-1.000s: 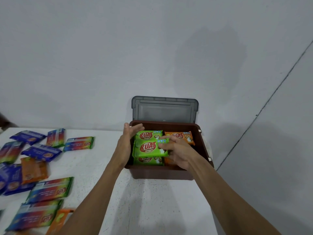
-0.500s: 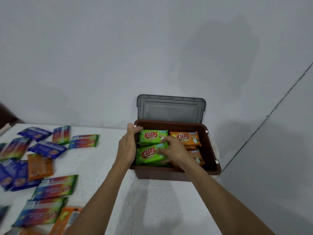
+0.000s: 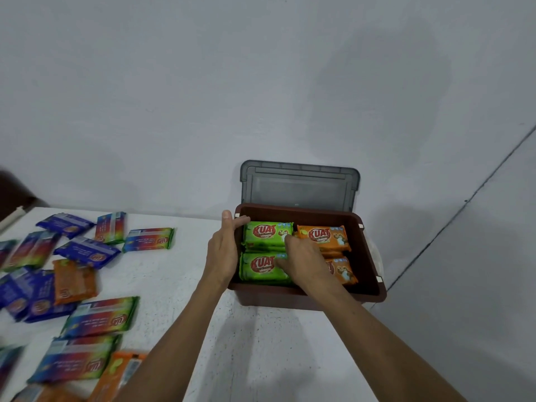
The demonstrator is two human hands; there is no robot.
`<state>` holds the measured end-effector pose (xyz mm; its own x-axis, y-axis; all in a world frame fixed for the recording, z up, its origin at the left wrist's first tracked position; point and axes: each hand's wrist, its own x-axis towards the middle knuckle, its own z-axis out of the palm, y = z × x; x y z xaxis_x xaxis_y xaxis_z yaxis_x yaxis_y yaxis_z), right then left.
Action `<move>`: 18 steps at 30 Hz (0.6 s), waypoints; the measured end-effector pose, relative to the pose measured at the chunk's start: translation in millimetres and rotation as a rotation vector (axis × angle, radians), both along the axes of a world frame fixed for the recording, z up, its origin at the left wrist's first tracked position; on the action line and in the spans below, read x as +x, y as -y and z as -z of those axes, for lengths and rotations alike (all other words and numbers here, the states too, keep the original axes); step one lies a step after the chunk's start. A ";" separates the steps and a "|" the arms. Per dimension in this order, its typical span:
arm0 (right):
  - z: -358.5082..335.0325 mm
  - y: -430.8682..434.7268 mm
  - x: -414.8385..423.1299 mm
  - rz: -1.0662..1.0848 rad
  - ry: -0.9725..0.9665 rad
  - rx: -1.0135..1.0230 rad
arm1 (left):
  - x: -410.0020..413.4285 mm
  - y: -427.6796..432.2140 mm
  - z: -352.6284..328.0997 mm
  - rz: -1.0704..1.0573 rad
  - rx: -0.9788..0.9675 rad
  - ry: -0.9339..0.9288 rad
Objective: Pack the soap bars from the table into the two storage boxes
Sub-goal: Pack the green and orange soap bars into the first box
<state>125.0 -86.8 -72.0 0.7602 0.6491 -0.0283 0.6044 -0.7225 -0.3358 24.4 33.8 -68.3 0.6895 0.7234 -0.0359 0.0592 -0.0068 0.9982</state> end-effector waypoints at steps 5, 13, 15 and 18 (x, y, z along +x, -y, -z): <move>-17.5 2.4 -12.3 0.039 0.013 0.082 | -10.9 -10.8 -3.0 0.056 -0.104 0.066; -49.4 -23.8 -65.3 -0.011 -0.127 0.419 | -99.4 -51.4 4.9 0.047 -0.120 0.021; -50.2 -41.1 -88.8 -0.037 -0.140 0.474 | -132.1 -69.7 9.0 0.009 -0.115 -0.006; -42.2 -76.9 -126.4 -0.050 -0.213 0.553 | -184.9 -103.7 15.1 -0.030 -0.090 -0.069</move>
